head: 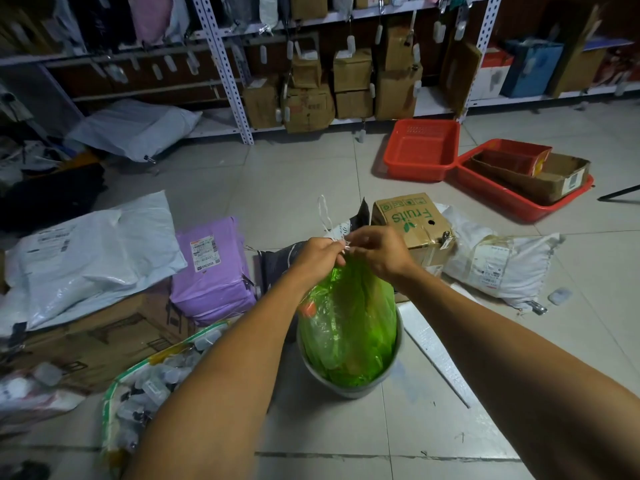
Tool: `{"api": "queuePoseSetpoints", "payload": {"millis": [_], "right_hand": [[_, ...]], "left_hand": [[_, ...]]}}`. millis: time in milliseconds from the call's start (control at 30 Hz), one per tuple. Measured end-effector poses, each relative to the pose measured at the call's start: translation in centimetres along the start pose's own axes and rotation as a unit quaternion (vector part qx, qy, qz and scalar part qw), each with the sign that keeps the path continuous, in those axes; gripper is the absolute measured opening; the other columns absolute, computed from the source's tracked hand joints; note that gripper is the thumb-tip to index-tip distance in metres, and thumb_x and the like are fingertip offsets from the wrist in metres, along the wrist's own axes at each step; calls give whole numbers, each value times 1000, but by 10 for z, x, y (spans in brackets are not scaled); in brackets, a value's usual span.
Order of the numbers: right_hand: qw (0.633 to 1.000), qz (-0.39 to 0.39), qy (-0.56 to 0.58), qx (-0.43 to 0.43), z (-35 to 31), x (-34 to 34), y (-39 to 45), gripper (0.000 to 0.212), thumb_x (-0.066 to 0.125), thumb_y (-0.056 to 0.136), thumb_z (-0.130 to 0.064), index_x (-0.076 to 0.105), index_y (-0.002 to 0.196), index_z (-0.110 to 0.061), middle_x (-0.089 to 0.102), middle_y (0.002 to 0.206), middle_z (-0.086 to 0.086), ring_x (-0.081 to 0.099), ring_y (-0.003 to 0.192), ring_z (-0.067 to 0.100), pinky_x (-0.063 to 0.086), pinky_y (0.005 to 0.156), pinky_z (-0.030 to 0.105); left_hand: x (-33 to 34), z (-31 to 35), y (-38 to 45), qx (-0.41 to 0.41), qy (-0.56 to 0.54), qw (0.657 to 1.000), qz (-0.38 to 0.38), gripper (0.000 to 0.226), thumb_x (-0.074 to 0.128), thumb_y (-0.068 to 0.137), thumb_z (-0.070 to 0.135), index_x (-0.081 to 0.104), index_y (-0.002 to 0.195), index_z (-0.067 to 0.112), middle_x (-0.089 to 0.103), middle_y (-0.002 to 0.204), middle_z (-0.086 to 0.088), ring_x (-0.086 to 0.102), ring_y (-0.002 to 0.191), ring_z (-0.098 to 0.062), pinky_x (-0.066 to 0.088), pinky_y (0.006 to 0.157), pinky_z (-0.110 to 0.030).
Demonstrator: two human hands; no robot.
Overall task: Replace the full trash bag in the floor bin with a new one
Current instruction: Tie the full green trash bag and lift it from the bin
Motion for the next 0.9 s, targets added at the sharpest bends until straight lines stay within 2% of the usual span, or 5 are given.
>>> {"api": "queuePoseSetpoints", "payload": {"millis": [200,367,567,700,900], "right_hand": [[997,29,-73,5,4,1,4,3,69,86,-11,72,85,-12,66,74,-3,62,74,17,52,71,34],[991,41,-128,24,13,-4,3,12,61,87,-9,68,94,-15,55,70,-8,51,67,11,39,60,25],[994,42,-95,24,5,9,7,7,68,83,-23,69,78,-17,66,75,-6,60,72,12,46,65,28],[999,43,-31,14,4,15,9,25,79,76,-36,66,70,-16,70,68,0,66,67,15,55,62,36],[999,24,0,24,8,17,13,19,80,77,-22,63,80,-12,72,72,4,71,71,21,60,68,40]], "left_hand": [[-1,-12,6,-9,-60,998,6,34,50,99,33,73,91,9,74,81,-9,53,69,-21,44,71,-32],[-7,-22,14,-20,-63,996,58,21,59,95,26,70,76,23,74,79,2,66,84,-24,51,80,-36],[-2,-21,18,-14,-58,998,38,26,58,95,29,68,71,25,75,88,-3,68,95,-23,52,94,-46],[-4,-26,21,-5,-72,997,22,23,58,93,30,73,80,18,75,89,-8,71,91,-27,56,89,-47],[-13,-29,17,6,-120,991,56,13,63,94,17,64,98,5,73,77,-5,66,61,-3,47,57,-17]]}}
Point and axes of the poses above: each hand's wrist, its own y-axis towards the middle knuckle, its own x-axis out of the palm, z = x × y, the point moved 6 cm from there along y, towards the middle knuckle
